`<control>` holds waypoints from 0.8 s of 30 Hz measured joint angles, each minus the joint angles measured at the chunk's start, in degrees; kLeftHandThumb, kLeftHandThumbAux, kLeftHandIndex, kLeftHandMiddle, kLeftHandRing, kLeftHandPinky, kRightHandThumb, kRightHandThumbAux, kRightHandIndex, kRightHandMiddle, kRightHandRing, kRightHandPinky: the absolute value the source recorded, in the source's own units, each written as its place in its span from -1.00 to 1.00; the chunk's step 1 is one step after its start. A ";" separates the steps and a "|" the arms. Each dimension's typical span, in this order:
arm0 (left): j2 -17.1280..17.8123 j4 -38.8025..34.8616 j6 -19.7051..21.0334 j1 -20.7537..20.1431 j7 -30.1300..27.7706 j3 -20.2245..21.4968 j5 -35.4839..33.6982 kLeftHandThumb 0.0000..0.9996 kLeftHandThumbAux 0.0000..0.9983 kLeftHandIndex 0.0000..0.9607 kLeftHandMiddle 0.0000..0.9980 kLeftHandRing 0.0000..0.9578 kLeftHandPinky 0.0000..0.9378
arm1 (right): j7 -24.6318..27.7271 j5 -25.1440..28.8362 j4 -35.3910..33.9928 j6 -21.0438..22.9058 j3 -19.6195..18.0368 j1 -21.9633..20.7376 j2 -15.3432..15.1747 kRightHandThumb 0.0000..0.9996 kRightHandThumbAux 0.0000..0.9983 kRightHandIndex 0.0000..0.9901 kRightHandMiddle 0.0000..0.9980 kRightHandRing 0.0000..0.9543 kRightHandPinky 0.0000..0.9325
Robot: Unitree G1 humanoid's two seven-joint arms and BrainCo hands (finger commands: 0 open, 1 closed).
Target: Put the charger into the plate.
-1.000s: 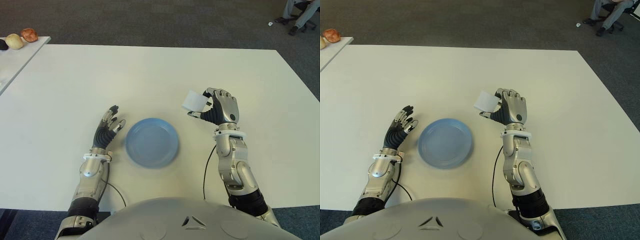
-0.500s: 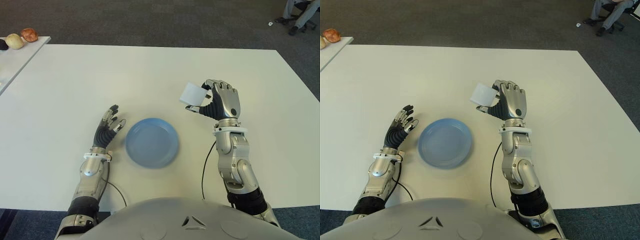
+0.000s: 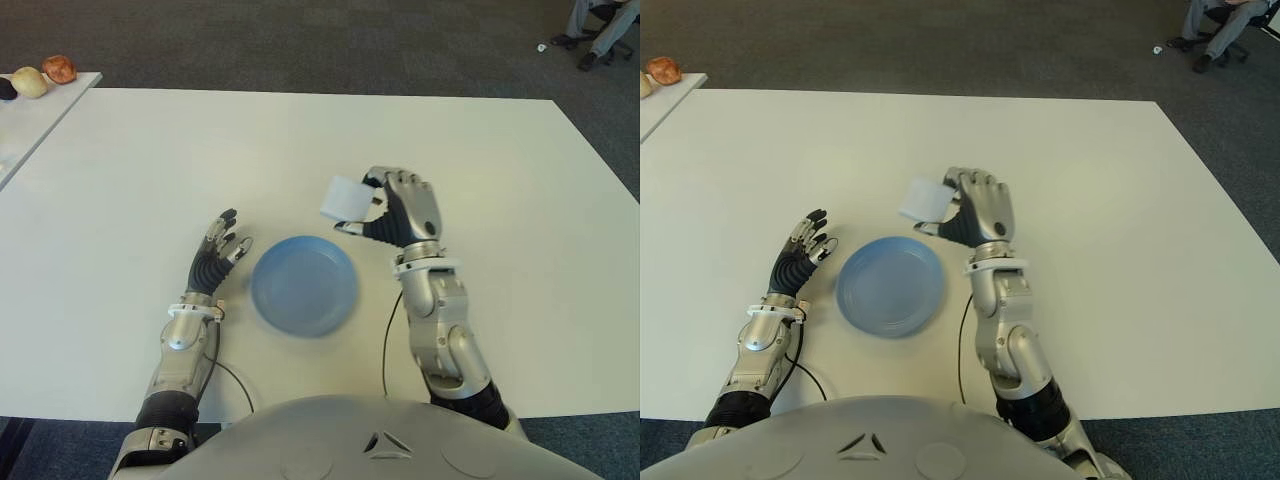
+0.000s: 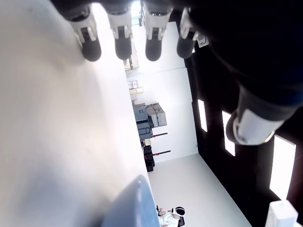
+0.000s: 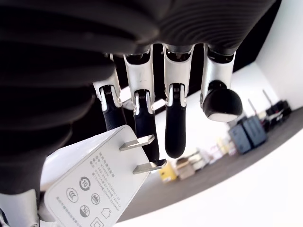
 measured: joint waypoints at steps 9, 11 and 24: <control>-0.04 -0.33 0.81 0.07 0.00 0.02 -0.09 -1.00 0.11 -0.77 -0.77 -0.77 -0.73 | 1.23 0.19 1.58 -1.19 2.67 2.68 0.15 0.44 0.43 -0.11 0.74 0.79 0.79; -0.06 -0.36 0.83 0.08 0.00 0.02 -0.10 -1.00 0.12 -0.77 -0.76 -0.77 -0.74 | 2.01 0.24 1.75 -1.19 2.85 3.03 -0.08 0.44 0.43 -0.11 0.74 0.79 0.78; -0.48 -0.54 0.83 0.11 0.00 0.03 -0.11 -1.00 0.10 -0.78 -0.76 -0.77 -0.74 | 5.62 -0.36 1.80 -2.17 4.70 3.01 -1.10 0.43 0.43 -0.11 0.79 0.81 0.87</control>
